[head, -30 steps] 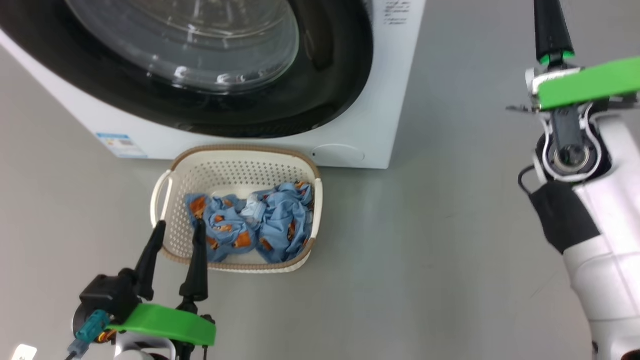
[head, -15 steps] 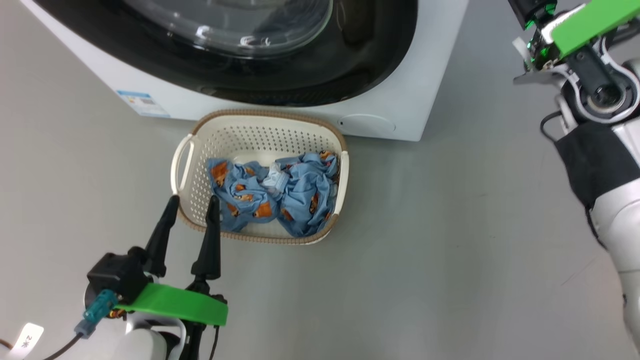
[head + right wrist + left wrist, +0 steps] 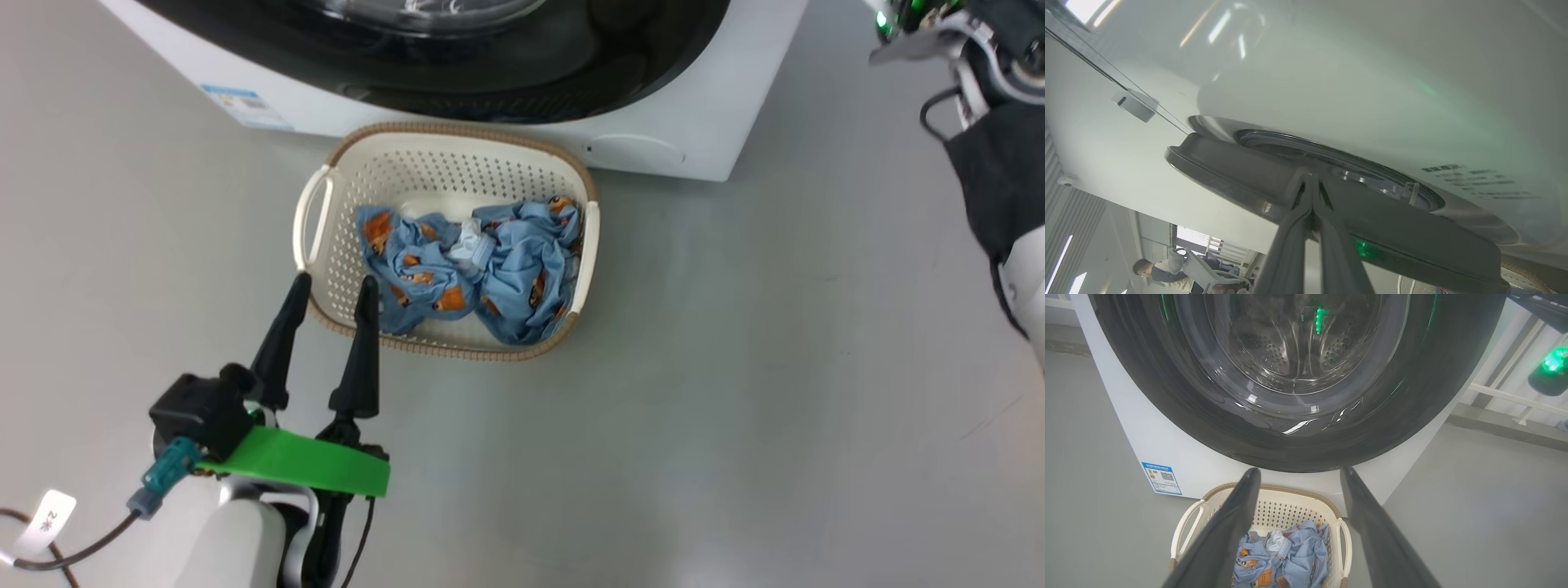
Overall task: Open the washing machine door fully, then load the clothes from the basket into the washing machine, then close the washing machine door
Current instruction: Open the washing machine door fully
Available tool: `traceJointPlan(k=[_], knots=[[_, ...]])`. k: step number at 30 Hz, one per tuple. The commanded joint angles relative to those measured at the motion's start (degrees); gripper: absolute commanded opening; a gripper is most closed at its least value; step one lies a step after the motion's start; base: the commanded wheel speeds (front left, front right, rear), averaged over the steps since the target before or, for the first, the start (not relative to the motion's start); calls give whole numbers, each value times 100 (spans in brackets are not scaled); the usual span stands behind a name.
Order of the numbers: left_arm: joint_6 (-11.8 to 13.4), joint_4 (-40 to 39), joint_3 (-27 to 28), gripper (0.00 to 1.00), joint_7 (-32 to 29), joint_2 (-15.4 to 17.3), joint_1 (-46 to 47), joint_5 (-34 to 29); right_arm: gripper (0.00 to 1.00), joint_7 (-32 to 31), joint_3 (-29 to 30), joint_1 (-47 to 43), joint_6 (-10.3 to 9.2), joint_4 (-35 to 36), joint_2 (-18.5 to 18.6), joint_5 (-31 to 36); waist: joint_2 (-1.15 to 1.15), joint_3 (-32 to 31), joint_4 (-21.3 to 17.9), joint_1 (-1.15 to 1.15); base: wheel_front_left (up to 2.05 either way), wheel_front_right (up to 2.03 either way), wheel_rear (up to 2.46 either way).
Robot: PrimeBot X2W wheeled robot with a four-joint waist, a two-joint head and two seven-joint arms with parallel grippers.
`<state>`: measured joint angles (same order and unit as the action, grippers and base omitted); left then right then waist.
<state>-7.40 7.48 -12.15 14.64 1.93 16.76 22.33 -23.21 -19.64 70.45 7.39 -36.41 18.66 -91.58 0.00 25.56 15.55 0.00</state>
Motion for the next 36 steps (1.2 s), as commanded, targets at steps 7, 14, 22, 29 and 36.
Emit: traceJointPlan(k=[7, 14, 22, 29, 36], knots=[[-9, -211, 61, 100, 36, 96, 247, 185, 0, -227, -187, 527, 10, -98, -112, 192, 0, 315, 214, 0, 0, 0, 0], [-9, -218, 19, 100, 36, 96, 309, 262, 0, -312, -319, 698, 10, -227, -140, 305, 0, 377, 276, 0, 0, 0, 0], [-9, -203, 23, 100, 36, 95, 347, 273, 0, -519, -541, 539, 10, -110, -179, 333, 0, 308, 255, 0, 0, 0, 0], [-9, -166, 90, 100, 36, 95, 244, 199, 0, -638, -721, 22, 10, 191, -183, 280, 0, 72, 142, 0, 0, 0, 0], [-9, -143, 147, 100, 36, 95, 97, 113, 0, -778, -868, -471, 10, 506, -199, 199, 0, -185, 45, 0, 0, 0, 0]])
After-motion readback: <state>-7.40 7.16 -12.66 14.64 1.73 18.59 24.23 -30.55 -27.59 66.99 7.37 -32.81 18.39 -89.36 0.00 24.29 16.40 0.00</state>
